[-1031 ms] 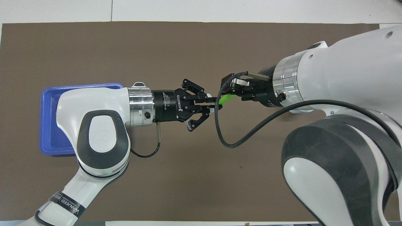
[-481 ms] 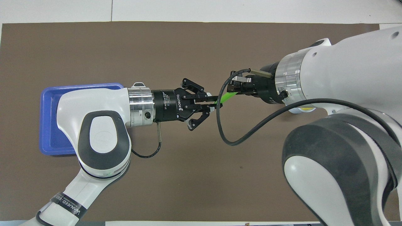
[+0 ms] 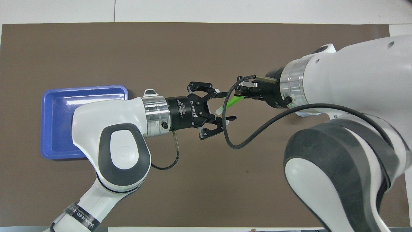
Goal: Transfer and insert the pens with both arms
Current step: 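Open the left gripper while the right gripper carries the pen to the cup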
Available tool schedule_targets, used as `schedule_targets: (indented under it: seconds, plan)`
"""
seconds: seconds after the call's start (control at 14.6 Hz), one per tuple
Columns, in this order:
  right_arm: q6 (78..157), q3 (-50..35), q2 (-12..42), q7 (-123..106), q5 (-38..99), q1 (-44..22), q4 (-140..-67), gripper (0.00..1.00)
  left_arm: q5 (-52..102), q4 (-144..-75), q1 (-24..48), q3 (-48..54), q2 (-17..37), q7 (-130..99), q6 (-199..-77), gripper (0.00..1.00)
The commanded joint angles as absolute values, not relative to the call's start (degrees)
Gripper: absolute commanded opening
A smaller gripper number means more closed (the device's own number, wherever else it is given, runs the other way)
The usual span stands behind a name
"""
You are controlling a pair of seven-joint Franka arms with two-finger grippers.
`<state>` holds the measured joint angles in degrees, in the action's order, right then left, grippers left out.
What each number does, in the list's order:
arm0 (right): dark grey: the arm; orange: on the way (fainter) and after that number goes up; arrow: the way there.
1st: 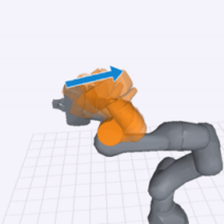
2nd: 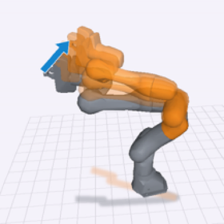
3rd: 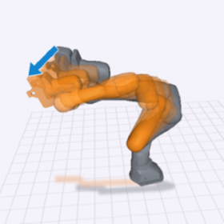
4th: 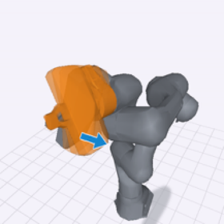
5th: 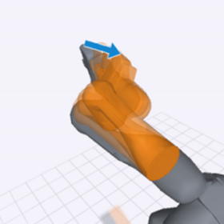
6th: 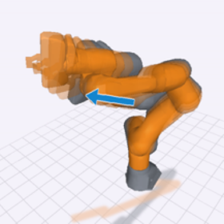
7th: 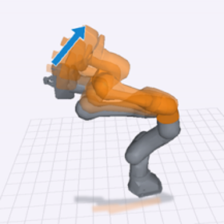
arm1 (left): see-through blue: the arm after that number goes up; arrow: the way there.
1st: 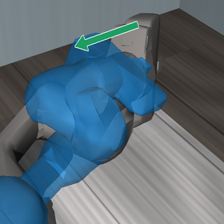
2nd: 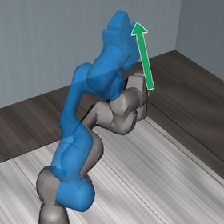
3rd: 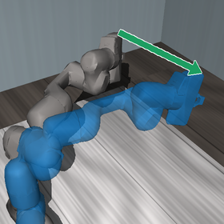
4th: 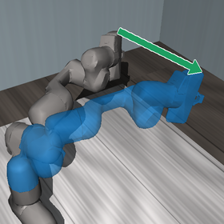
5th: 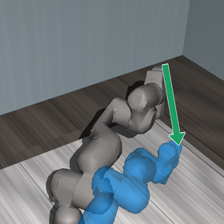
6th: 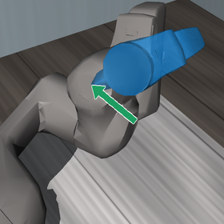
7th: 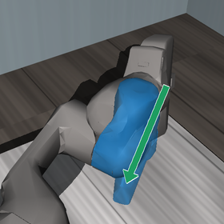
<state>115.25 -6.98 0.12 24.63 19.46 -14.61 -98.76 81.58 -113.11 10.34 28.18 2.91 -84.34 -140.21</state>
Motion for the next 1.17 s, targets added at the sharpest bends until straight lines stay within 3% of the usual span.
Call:
schedule_targets:
  seconds: [0.0, 0.27, 0.55, 1.1]
  plan:
    - [117.4, -7.0, -3.8, 19.4, 15.8, -12.4, -105.4, 0.0, 83.1, -114.9, 10.3, 27.5, 1.2, -84.0, -141.1, 1.0]
    - [117.9, -7.0, -4.6, 8.3, 10.9, -7.2, -109.0, 0.0, 82.9, -115.3, 9.9, 27.3, 1.2, -84.0, -140.8, 1.0]
    - [125.8, -7.0, -4.6, -2.2, 9.5, -1.5, -112.7, 0.0, 80.4, -116.1, 8.0, 27.1, 0.8, -84.0, -139.8, 1.0]
    - [132.5, -7.1, -4.5, -13.7, 8.8, 5.4, -119.0, 0.0, 47.3, -113.7, -3.1, 27.0, 1.3, -83.8, -119.9, 1.0]
